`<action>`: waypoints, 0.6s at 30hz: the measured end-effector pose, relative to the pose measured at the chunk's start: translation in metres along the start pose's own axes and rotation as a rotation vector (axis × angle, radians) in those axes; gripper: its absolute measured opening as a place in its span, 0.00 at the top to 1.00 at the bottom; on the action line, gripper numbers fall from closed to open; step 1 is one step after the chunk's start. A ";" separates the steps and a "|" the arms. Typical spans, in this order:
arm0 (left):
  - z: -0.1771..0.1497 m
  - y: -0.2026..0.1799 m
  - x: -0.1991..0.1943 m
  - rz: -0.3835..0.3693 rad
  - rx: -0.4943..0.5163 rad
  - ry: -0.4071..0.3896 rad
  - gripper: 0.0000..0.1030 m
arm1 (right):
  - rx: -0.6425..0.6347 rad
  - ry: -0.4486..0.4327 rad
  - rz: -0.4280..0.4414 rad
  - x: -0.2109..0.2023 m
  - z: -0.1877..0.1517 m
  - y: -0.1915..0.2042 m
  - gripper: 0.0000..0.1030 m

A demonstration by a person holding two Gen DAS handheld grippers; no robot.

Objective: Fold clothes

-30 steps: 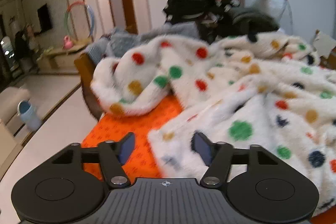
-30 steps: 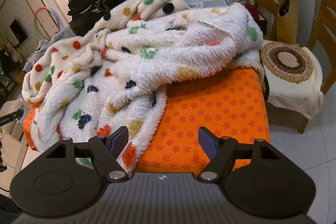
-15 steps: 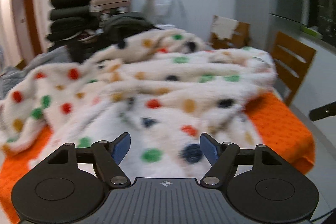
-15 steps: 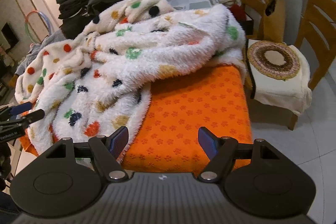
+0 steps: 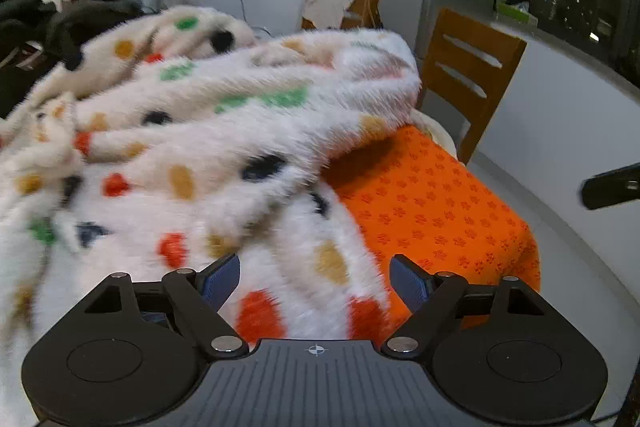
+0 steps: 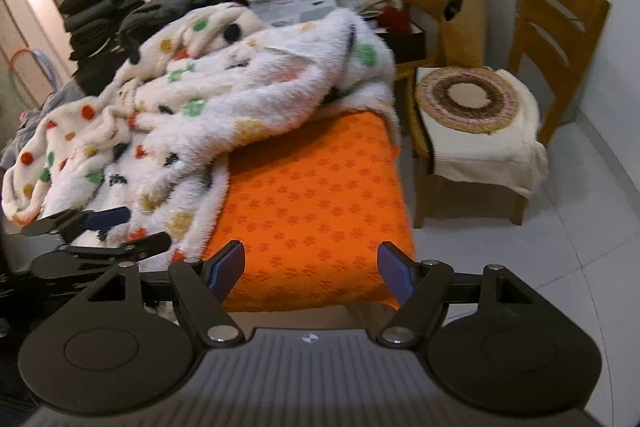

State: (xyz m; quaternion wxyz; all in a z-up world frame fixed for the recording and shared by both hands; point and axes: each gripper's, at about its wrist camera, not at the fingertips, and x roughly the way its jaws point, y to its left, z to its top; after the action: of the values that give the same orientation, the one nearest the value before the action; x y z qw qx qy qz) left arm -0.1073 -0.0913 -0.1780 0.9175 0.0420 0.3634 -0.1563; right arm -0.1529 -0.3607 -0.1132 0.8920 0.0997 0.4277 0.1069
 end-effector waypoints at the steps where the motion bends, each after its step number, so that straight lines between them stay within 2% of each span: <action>1: 0.001 -0.003 0.007 0.002 0.004 0.012 0.19 | 0.009 -0.002 -0.009 -0.002 -0.002 -0.003 0.23; 4: 0.002 -0.007 0.022 0.010 0.017 0.040 0.21 | 0.039 -0.009 -0.036 -0.009 -0.008 -0.012 0.23; 6: 0.001 -0.008 0.028 0.018 0.035 0.054 0.30 | 0.058 -0.013 -0.051 -0.011 -0.012 -0.018 0.23; 8: -0.001 -0.009 0.032 0.037 0.057 0.074 0.61 | 0.071 -0.015 -0.062 -0.012 -0.014 -0.023 0.24; 9: -0.001 -0.007 0.031 0.036 0.054 0.075 0.65 | 0.076 -0.015 -0.067 -0.012 -0.015 -0.025 0.24; 10: -0.001 -0.005 0.030 0.032 0.049 0.073 0.81 | 0.079 -0.017 -0.069 -0.012 -0.015 -0.026 0.24; 11: -0.001 -0.002 0.027 0.037 0.043 0.066 0.86 | 0.081 -0.019 -0.070 -0.012 -0.016 -0.028 0.24; 18: 0.014 0.024 -0.035 0.070 -0.008 -0.064 0.88 | 0.045 -0.020 -0.057 0.010 -0.001 -0.026 0.24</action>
State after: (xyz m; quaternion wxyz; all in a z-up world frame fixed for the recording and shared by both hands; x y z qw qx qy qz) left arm -0.1145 -0.0622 -0.1447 0.9337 0.0460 0.3328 -0.1237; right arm -0.1445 -0.3827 -0.1279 0.8965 0.1087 0.4236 0.0705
